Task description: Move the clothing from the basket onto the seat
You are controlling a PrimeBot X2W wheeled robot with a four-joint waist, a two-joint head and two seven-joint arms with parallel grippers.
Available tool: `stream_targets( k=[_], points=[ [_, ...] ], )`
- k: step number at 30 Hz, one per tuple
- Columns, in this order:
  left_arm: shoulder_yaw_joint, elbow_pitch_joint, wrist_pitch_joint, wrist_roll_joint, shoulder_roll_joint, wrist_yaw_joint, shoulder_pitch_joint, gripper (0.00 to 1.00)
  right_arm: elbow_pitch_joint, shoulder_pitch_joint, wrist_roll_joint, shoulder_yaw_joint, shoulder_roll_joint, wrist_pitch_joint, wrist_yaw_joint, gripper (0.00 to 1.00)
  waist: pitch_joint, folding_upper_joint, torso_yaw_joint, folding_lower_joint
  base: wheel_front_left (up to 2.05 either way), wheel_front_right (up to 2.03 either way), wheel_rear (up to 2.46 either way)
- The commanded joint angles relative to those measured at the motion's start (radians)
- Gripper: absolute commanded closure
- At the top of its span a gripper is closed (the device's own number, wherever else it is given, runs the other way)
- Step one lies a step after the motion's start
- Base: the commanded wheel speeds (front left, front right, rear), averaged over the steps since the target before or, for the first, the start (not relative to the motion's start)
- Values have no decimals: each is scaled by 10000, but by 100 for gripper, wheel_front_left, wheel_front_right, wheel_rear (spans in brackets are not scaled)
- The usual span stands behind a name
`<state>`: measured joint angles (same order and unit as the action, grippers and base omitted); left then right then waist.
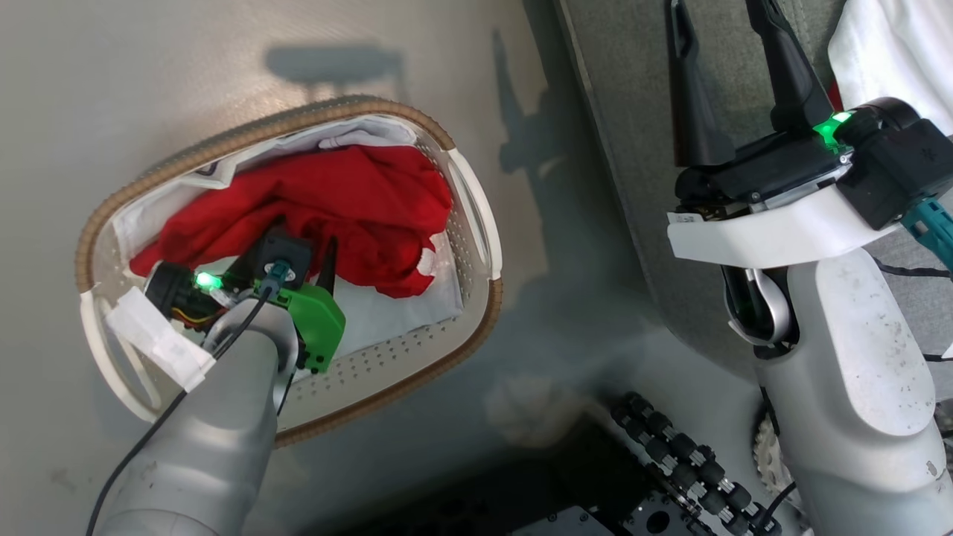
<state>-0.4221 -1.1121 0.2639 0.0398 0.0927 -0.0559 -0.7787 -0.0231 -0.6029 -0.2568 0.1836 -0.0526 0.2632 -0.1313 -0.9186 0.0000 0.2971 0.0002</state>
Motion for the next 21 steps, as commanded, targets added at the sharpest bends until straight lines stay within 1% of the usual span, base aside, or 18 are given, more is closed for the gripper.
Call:
stream_targets(
  k=[1, 9, 11, 12, 13, 18, 21],
  points=[
    [-61, -102, 8, -152, 129, 251, -354, 0, -97, -62, -111, -47, 11, 21, 10, 0, -279, 0, 152, -2, 0, 0, 0],
    [-110, -287, 8, -231, 133, 983, -774, 0, -160, -60, -182, -130, 12, 21, 12, 0, -463, 0, 83, -2, 0, 0, 0],
    [-77, -431, 8, -129, 94, 1083, -812, 0, -165, -57, -183, -107, 12, 21, 12, 0, -469, 0, 64, -2, 0, 0, 0],
    [-71, -496, 8, -90, 79, 1067, -832, 57, -160, -47, -183, -92, 9, 21, 12, 0, -461, 0, 58, -2, 0, 0, 0],
    [-82, -560, 8, -66, 55, 998, -854, 100, -149, -36, -191, -72, 8, 21, 12, 0, -445, 0, 50, -2, 0, 0, 0],
    [20, -868, 8, 192, 27, 833, -753, 100, -48, -1, -232, -22, 5, 21, 10, 0, -248, 0, 6, -2, 0, 0, 0],
    [140, -630, 8, 414, -18, 752, -510, 100, 52, 18, -210, -65, 6, 21, 12, 0, -20, 0, -55, -2, 0, 0, 0]
  ],
)
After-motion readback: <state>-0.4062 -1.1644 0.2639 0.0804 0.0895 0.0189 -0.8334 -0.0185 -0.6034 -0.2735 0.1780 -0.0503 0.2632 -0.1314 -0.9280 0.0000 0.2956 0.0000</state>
